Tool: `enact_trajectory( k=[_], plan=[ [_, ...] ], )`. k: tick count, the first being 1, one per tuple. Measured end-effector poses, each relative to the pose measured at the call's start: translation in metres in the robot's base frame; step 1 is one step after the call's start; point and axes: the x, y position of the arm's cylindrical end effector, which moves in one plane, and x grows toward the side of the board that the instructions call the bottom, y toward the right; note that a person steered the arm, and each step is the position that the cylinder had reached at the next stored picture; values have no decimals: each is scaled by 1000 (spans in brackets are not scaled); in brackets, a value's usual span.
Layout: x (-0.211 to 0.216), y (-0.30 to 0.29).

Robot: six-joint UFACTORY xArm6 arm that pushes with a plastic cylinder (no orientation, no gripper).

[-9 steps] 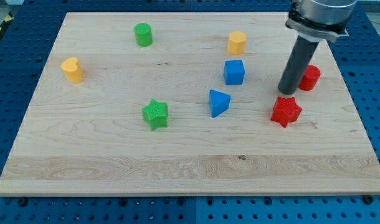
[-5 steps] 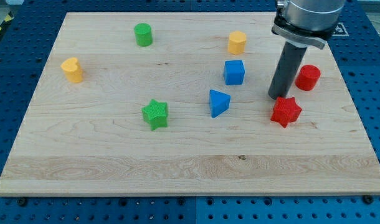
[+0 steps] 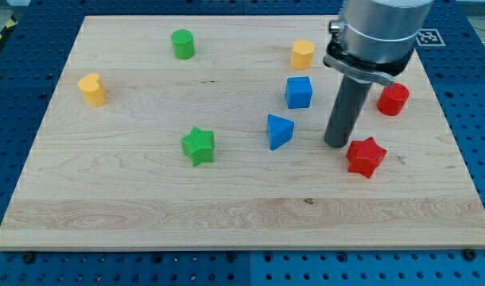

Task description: Move the red star to the bottom right corner

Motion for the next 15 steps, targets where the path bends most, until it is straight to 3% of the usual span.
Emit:
enact_trajectory(
  k=[4,7,9,12,15],
  plan=[
    [25,-1],
    [25,49],
    [54,50],
    [25,52],
    [34,85]
  ],
)
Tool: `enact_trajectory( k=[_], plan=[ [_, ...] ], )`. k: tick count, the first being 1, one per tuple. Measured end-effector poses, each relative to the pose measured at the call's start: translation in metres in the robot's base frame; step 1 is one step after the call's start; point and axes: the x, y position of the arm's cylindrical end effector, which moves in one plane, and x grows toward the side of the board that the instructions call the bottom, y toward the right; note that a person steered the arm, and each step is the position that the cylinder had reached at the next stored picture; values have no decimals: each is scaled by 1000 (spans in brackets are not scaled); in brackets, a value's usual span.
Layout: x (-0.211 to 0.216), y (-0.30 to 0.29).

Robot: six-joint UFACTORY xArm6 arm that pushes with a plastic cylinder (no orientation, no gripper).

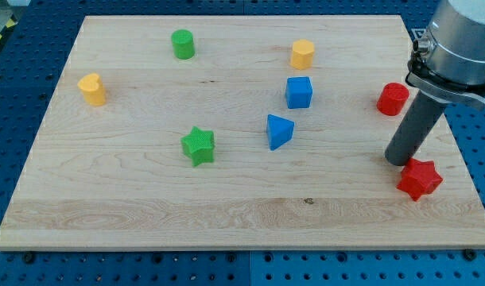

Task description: Move the red star to the bottom right corner

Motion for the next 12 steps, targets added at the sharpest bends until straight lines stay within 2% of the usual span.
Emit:
enact_trajectory(
  k=[1,4,7,10,12],
  plan=[
    [24,-5],
    [39,2],
    [84,-12],
    [82,4],
    [76,-15]
  ],
)
